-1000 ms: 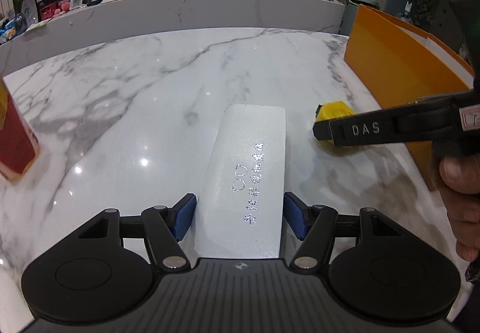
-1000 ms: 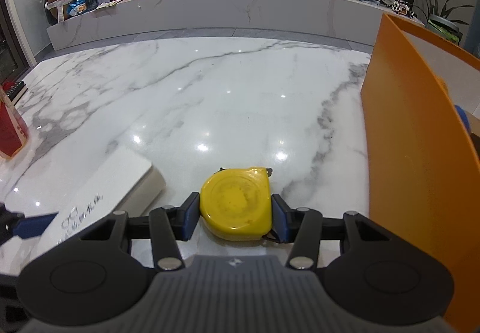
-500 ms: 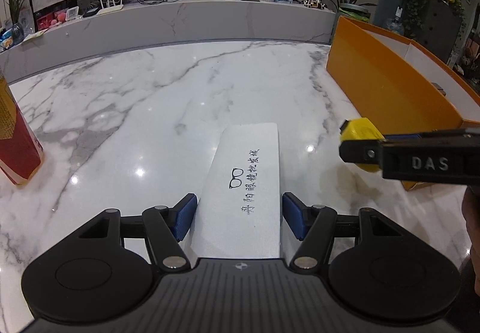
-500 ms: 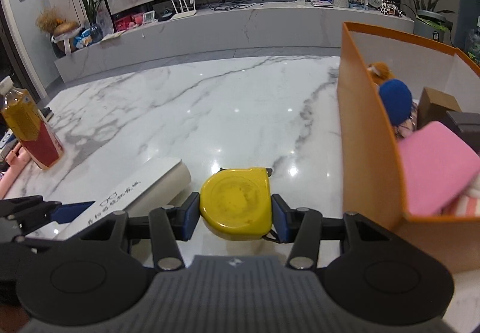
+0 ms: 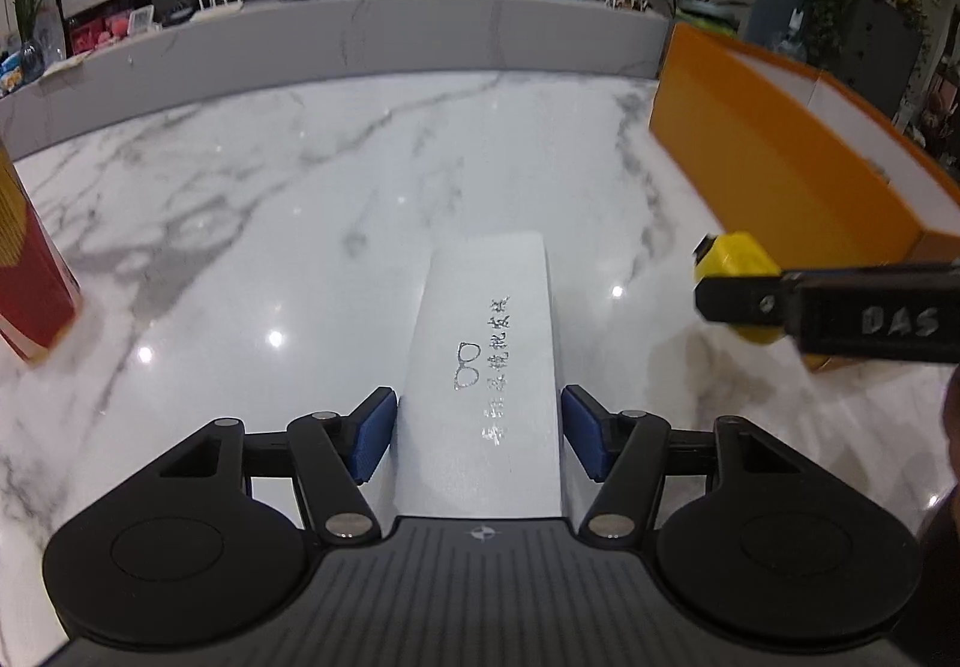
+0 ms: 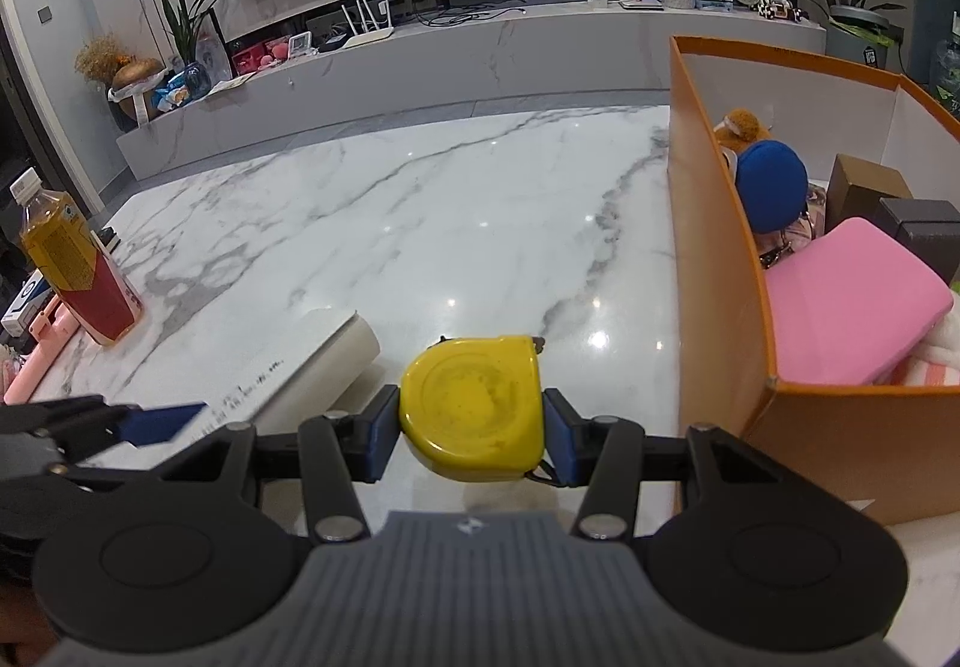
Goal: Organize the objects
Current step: 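Lift glasses box with left tool while right tool carries tape measure toward orange box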
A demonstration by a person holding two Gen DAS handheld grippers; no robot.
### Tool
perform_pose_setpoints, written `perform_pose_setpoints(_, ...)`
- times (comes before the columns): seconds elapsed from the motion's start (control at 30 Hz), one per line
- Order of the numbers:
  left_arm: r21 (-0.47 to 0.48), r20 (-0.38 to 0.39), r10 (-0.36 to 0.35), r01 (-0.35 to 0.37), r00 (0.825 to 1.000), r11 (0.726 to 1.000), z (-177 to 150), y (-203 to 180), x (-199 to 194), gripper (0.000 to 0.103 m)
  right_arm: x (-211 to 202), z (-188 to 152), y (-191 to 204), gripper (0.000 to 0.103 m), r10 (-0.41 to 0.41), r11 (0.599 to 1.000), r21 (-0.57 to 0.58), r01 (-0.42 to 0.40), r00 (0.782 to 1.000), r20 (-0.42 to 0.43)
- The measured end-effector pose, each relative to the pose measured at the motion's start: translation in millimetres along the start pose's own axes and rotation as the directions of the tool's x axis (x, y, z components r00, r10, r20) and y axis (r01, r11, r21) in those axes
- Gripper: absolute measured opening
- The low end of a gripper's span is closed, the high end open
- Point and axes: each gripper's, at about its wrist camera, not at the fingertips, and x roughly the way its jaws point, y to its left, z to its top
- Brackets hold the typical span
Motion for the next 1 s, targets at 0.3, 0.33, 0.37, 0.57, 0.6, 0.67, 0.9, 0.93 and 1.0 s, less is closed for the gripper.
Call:
perform_pose_setpoints(0.3, 0.071, -0.033, 0.040, -0.037, 0.999, 0.997, 2.9, -10.5, 20.6, 0.077, 3.4, -0.5, 0.7, 0.052, 0.005, 1.000, 0.003, -0.005, 1.000, -0.015)
perform_pose_setpoints(0.33, 0.062, -0.034, 0.039, -0.037, 0.999, 0.997, 5.0, -10.4, 22.2, 0.073, 3.8, -0.4, 0.4, 0.052, 0.004, 1.000, 0.005, -0.004, 1.000, -0.016)
perform_pose_setpoints(0.37, 0.056, -0.027, 0.030, -0.029, 0.999, 0.998, 6.8, -10.4, 22.9, 0.070, 4.1, -0.4, -0.1, 0.052, 0.004, 1.000, 0.007, -0.003, 1.000, -0.018)
perform_pose_setpoints(0.57, 0.069, -0.012, 0.039, -0.038, 0.999, 0.997, 3.8, -14.6, 15.3, 0.069, 1.9, -0.3, -3.2, 0.052, -0.001, 1.000, 0.027, 0.001, 1.000, -0.014)
perform_pose_setpoints(0.6, 0.066, 0.001, 0.044, -0.044, 0.999, 0.997, 3.2, -14.0, 10.8, 0.069, 1.9, -0.1, -3.8, 0.052, 0.001, 1.000, 0.028, 0.000, 1.000, -0.012)
perform_pose_setpoints(0.67, 0.050, 0.024, 0.047, -0.048, 0.999, 0.998, 5.9, -11.7, 1.9, 0.069, 1.0, 1.0, -3.2, 0.052, 0.007, 1.000, 0.026, -0.007, 1.000, -0.010)
perform_pose_setpoints(0.9, 0.080, 0.094, 0.035, -0.042, 0.995, 0.996, 35.1, -16.4, -31.1, 0.069, -15.4, 12.9, 1.0, 0.052, 0.034, 0.999, 0.020, -0.035, 0.998, 0.051)
perform_pose_setpoints(0.93, 0.089, 0.102, 0.029, -0.038, 0.994, 0.995, 39.1, -19.0, -34.4, 0.069, -18.3, 15.1, 0.8, 0.052, 0.039, 0.999, 0.021, -0.040, 0.998, 0.058)
perform_pose_setpoints(1.0, 0.103, 0.119, 0.019, -0.032, 0.993, 0.994, 48.8, -26.3, -40.4, 0.069, -23.7, 18.9, -0.5, 0.052, 0.044, 0.999, 0.019, -0.045, 0.997, 0.070)
